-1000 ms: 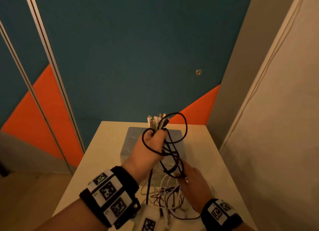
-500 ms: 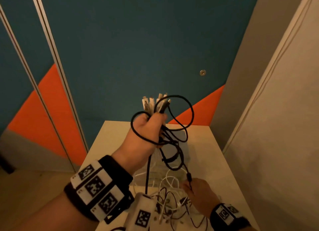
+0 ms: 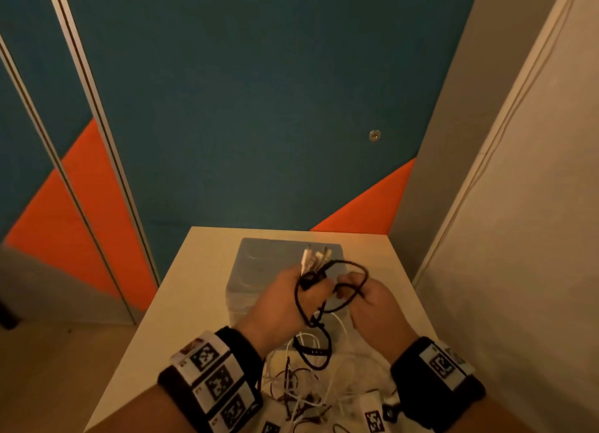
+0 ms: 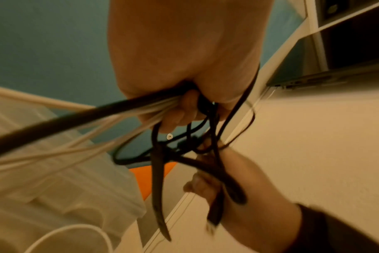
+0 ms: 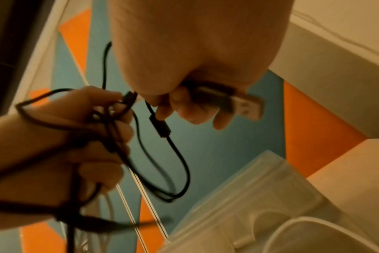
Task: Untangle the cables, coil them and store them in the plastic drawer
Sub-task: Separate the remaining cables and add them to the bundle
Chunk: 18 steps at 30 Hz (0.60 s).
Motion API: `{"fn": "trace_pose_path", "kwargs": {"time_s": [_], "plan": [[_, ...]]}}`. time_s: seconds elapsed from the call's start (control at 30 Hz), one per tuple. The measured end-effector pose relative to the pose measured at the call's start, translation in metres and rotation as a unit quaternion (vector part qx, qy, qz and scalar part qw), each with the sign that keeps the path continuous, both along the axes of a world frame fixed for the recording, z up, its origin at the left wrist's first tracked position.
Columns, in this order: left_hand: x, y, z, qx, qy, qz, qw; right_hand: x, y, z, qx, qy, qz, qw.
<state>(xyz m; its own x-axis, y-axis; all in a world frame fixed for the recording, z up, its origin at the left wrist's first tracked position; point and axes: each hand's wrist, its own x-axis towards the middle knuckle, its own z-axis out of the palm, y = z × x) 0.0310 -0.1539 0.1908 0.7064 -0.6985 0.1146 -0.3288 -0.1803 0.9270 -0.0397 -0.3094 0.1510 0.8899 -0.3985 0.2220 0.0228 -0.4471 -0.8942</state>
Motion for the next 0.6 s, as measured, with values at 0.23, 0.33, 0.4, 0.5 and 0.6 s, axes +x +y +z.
{"fn": "trace_pose_path", "kwargs": {"time_s": [0.23,0.33,0.4,0.5,0.6], "plan": [[-0.009,-0.004,0.002,-0.033,0.069,0.032,0.997,-0.003,0.008,0.009,-0.011,-0.061,0.018,0.998],[-0.009,-0.002,0.007,-0.034,0.087,0.032,0.995,-0.009,0.007,0.007,-0.020,-0.045,0.038,0.998],[-0.005,0.002,0.009,-0.036,0.078,0.025,0.996,-0.017,0.005,0.007,-0.017,-0.006,0.044,0.999],[0.003,0.009,0.013,-0.051,0.053,0.024,0.997,-0.041,-0.010,0.000,-0.019,0.038,0.013,0.999],[0.010,0.015,0.016,-0.070,0.052,0.022,0.996,-0.080,-0.046,-0.025,-0.019,0.099,-0.068,0.993]]}}
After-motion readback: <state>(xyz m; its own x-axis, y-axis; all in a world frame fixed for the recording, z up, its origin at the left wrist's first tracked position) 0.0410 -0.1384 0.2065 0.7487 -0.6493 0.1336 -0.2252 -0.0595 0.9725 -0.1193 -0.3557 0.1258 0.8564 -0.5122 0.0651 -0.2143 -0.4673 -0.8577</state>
